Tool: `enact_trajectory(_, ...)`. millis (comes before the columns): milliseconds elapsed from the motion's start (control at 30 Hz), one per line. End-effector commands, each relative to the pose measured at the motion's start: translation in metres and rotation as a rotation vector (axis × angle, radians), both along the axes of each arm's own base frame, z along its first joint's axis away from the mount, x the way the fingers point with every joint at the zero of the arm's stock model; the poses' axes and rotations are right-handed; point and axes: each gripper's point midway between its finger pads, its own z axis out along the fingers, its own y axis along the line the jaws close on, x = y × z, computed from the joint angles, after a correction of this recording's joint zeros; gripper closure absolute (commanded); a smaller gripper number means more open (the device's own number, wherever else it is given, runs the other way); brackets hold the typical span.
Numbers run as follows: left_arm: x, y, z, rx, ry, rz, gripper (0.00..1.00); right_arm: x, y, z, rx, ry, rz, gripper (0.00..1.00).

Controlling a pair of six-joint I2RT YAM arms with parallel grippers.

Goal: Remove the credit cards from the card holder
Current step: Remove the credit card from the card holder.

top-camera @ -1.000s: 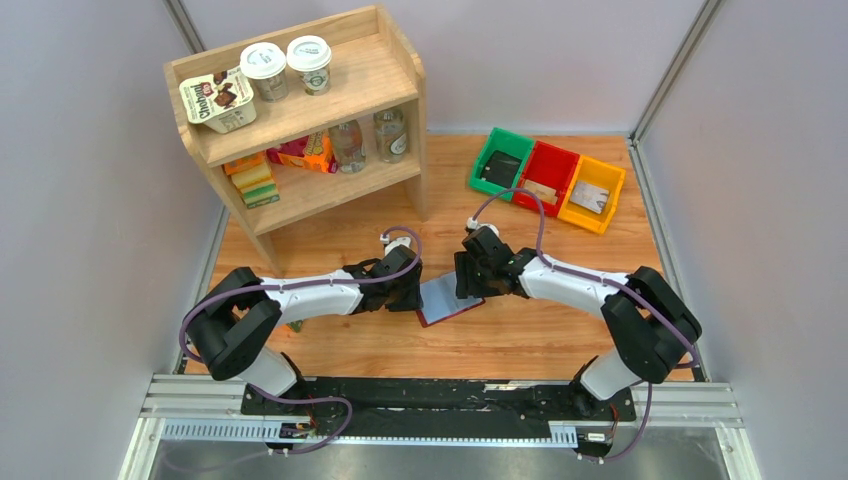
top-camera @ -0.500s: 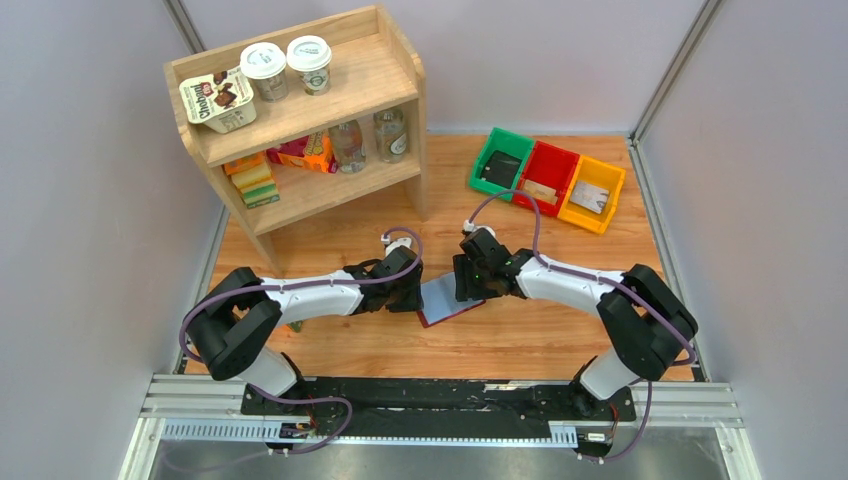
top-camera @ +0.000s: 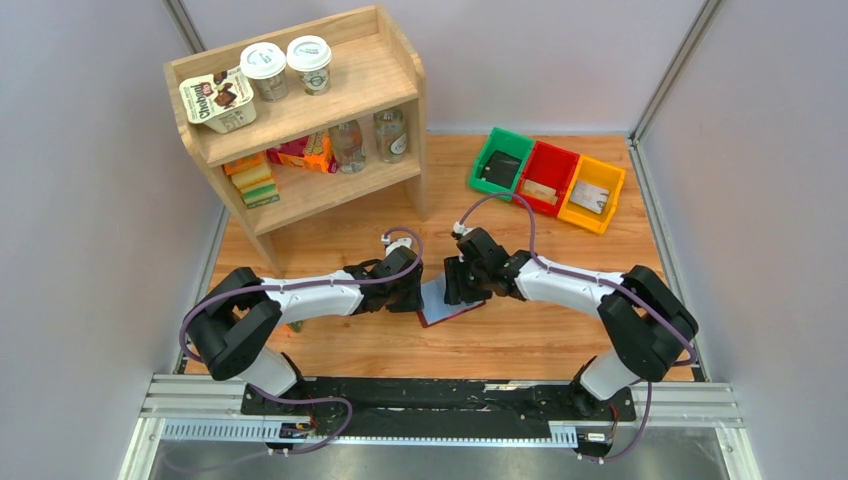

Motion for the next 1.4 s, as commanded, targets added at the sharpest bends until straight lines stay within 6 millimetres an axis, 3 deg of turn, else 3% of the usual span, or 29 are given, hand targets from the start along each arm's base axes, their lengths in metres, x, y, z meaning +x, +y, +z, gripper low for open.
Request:
enact_trajectory(0,-0.017,0.008,-0.017,0.037,0.061,-0.011,0.61,-0.003,0.043,0.044,0.214,-0.058,0.098,0.49)
enact_trajectory(267,-0.017,0.008,-0.017,0.027,0.058,-0.001,0.62,-0.009,0.054,0.067,0.304,-0.082,0.139,0.49)
enact_trajectory(433,-0.018,0.012,-0.015,0.013,0.047,0.024,0.61,-0.015,0.059,0.057,0.296,-0.037,0.169,0.49)
enact_trajectory(500,-0.018,0.013,-0.013,0.011,0.039,0.032,0.61,-0.007,0.047,0.051,0.222,-0.064,0.118,0.47)
enact_trajectory(667,-0.018,0.015,-0.013,0.01,0.037,0.036,0.61,0.024,-0.007,0.037,-0.058,-0.173,-0.066,0.39)
enact_trajectory(833,-0.018,0.014,-0.014,0.012,0.042,0.031,0.61,0.03,-0.021,0.026,-0.137,-0.177,-0.098,0.34)
enact_trajectory(1067,-0.018,0.015,-0.012,0.014,0.036,0.033,0.62,0.028,-0.018,0.006,-0.164,-0.129,-0.084,0.3)
enact_trajectory(1367,-0.018,0.012,-0.013,0.01,0.042,0.021,0.62,0.018,0.0,0.006,-0.068,-0.083,-0.013,0.32)
